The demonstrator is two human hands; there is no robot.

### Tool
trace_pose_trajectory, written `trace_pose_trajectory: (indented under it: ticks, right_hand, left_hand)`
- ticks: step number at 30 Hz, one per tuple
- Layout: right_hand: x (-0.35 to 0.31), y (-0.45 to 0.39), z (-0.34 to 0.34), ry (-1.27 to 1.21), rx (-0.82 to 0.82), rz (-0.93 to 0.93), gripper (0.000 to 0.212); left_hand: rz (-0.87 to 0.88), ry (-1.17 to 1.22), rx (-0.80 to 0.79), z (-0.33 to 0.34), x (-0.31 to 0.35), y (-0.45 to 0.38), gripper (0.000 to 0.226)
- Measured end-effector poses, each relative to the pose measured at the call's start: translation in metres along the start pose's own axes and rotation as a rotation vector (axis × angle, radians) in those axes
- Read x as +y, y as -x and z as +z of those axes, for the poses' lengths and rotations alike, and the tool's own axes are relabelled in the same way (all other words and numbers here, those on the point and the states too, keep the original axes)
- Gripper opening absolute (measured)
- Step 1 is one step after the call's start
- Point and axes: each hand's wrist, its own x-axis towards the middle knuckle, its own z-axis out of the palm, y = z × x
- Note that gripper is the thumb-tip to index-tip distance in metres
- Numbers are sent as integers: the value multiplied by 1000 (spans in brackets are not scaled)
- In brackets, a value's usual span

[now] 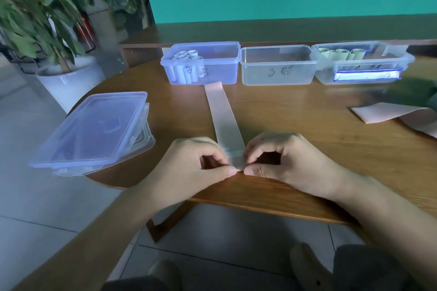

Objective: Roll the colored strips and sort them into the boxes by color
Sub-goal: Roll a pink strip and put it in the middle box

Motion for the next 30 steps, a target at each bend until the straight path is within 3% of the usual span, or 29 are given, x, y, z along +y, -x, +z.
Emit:
trace_pose_trajectory:
  ticks: [4, 8, 14, 22, 30]
  right_hand:
    - [-2, 1, 1, 24, -7, 43, 10]
    - [-6, -2, -1, -46, -23, 205, 9]
    - [-5, -7, -5, -33, -35, 330, 23]
    - [-6, -9, -6, -69, -25, 309, 13]
    - [-7, -4, -5, -100, -49, 234, 10]
  left_hand:
    - [7, -13, -2, -1, -6, -1, 14]
    - [-46, -19, -11, 0, -9, -2, 19]
    - [-127, -53, -24, 0, -7, -1, 18]
    - [-168, -36, -30, 0, -7, -5, 22]
    - [-90, 36, 28, 1, -5, 3, 14]
